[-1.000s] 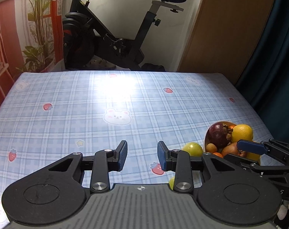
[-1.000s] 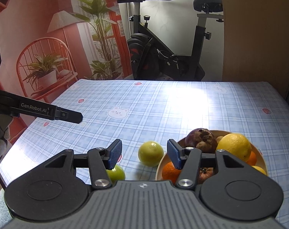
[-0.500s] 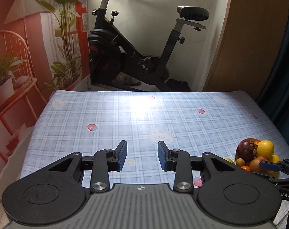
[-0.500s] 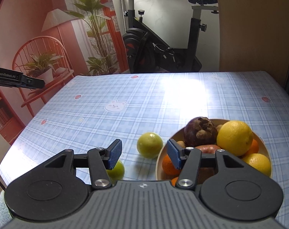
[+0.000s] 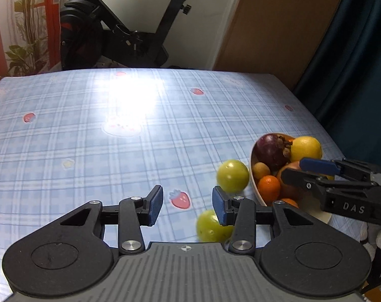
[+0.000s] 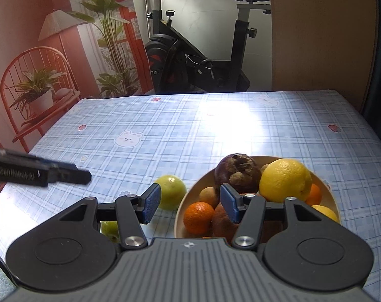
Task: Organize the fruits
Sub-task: 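Grasp a green apple with the left gripper while the right gripper grasps a green lime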
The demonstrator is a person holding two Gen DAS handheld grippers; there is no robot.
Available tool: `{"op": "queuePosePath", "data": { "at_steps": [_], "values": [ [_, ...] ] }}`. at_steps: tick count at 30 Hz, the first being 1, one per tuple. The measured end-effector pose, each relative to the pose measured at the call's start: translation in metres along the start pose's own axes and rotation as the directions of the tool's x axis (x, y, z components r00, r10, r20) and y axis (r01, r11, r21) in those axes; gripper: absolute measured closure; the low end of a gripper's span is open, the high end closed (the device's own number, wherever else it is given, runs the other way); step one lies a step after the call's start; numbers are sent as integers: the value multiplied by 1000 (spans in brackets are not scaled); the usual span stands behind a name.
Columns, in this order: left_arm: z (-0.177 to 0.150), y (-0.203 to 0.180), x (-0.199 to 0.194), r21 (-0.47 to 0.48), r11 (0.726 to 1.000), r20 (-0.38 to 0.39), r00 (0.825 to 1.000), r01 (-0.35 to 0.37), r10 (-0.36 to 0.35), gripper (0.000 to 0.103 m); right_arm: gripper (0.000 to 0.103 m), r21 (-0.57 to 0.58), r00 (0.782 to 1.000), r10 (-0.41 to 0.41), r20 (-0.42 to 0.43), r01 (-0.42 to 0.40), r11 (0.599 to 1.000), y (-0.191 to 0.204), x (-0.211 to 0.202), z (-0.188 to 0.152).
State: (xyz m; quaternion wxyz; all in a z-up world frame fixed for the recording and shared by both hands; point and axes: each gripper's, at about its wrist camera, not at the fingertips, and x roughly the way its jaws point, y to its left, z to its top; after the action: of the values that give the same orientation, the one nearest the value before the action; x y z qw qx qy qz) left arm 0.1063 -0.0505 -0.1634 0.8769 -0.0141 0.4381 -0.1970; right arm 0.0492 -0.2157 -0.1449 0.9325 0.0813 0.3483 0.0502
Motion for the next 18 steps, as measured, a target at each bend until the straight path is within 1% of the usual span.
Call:
{"op": "queuePosePath", "data": {
  "at_steps": [3, 7, 11, 18],
  "values": [
    [-10, -8, 12, -19, 999, -32, 999, 30, -30, 58, 47, -6, 1000, -1, -3, 1, 1000, -1, 1, -1],
    [-22, -14, 23, -29, 999, -56, 998, 34, -35, 56, 47, -31, 1000, -1, -10, 1, 1000, 0, 3, 0],
    [-24, -17, 30, -36, 999, -81, 996, 30, -33, 51, 47, -45, 1000, 3, -13, -3, 999, 1, 7, 1],
    [-24, -21, 36, -36, 998, -94, 994, 50, -53, 51, 47, -49, 1000, 10, -18, -11, 999, 3, 11, 1]
  ]
}}
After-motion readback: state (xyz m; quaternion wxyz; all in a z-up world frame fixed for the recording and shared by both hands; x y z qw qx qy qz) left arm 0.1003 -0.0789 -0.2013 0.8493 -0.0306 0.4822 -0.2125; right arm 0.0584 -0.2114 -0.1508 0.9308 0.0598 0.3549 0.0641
